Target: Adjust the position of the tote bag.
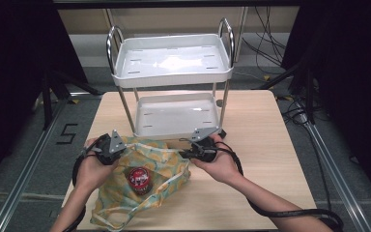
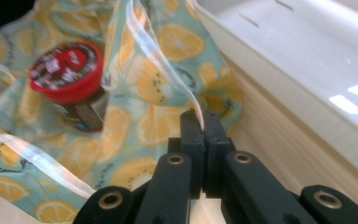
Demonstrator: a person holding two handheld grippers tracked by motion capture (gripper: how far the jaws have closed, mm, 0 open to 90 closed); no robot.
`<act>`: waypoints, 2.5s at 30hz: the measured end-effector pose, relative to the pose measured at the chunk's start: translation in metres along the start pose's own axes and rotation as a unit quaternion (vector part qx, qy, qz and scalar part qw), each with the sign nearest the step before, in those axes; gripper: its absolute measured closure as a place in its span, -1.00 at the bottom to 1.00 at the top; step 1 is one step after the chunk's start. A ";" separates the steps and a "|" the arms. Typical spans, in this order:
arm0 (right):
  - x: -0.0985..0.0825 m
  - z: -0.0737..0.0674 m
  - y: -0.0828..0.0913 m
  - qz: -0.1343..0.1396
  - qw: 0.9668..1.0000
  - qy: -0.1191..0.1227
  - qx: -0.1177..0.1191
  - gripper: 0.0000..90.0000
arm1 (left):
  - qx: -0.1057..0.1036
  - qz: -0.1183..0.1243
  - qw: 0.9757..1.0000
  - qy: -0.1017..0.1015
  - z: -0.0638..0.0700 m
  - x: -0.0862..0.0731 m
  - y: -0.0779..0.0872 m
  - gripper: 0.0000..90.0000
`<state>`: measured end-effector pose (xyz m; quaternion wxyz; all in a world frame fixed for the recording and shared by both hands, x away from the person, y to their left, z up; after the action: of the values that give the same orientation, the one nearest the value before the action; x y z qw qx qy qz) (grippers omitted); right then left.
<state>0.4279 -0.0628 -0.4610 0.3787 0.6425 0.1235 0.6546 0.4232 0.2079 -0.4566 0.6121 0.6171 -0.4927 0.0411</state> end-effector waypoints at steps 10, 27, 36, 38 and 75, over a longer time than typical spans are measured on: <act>-0.016 0.002 -0.011 -0.021 1.000 -0.003 0.001 0.84 | -0.005 -0.009 1.000 -0.003 0.004 0.003 -0.013 0.99; 0.019 0.000 0.003 0.097 0.995 0.030 -0.022 -0.01 | -0.017 -0.007 1.000 0.009 0.012 0.006 -0.023 0.99; 0.029 -0.007 -0.007 0.102 0.994 0.050 -0.007 0.03 | -0.017 -0.004 1.000 0.014 0.011 0.005 -0.023 0.99; 0.028 -0.008 -0.007 0.093 0.995 0.047 -0.004 0.12 | -0.017 -0.004 1.000 0.014 0.011 0.005 -0.023 0.99; 0.001 0.010 -0.029 -0.030 0.999 -0.003 -0.034 1.00 | -0.049 0.012 0.996 0.075 0.001 -0.049 0.037 0.00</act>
<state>0.4473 -0.0453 -0.4774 0.4200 0.6273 0.1194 0.6448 0.3733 0.2428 -0.4626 0.6766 0.5758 -0.4536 0.0705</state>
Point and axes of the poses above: each handheld gripper's, and its own axes: y roughly backward along the jaws, x roughly out of its top, z roughly to its right, the point moved 5 cm from there along -y, roughly forward along the jaws, and after that the axes turned 14 degrees about y, right-handed, at the moved point
